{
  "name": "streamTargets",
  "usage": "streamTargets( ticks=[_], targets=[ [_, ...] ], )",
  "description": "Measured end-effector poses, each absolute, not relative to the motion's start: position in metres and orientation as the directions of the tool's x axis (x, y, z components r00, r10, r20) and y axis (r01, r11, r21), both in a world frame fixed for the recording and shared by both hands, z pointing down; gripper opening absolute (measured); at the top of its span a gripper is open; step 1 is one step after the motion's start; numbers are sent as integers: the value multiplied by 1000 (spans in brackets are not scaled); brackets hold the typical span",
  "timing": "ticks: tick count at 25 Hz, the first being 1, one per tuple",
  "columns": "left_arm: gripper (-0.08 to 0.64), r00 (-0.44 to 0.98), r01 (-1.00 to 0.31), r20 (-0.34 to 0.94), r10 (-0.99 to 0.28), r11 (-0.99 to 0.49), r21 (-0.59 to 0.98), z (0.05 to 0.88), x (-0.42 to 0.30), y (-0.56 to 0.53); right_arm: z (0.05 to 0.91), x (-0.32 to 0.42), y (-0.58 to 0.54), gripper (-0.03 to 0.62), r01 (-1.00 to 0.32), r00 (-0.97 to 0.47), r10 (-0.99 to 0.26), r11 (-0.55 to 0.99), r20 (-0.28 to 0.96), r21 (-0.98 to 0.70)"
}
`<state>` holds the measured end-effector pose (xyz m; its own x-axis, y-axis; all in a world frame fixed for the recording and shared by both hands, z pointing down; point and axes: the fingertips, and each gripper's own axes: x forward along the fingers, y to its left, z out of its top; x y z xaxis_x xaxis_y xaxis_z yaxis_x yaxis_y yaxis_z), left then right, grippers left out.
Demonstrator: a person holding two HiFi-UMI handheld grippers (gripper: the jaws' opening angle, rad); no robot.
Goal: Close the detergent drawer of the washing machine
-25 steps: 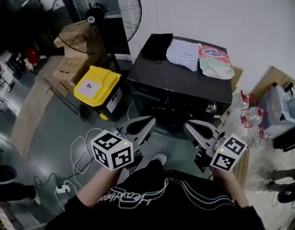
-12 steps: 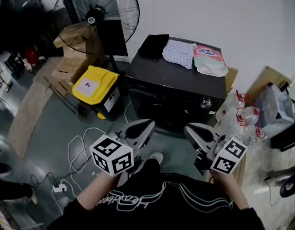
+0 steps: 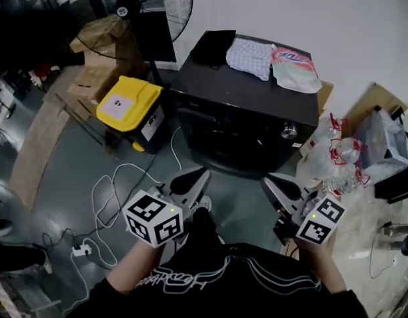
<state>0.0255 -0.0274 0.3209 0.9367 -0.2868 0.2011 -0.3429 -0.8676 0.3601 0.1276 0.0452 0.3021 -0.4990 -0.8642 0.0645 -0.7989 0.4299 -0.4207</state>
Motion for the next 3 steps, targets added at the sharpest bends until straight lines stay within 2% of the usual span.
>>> streamTargets(
  ticks=[3],
  targets=[
    [23, 928, -367, 208, -309, -858, 360, 332, 21, -34, 313, 133, 43, 26, -805, -488, -869, 414, 78, -426]
  ],
)
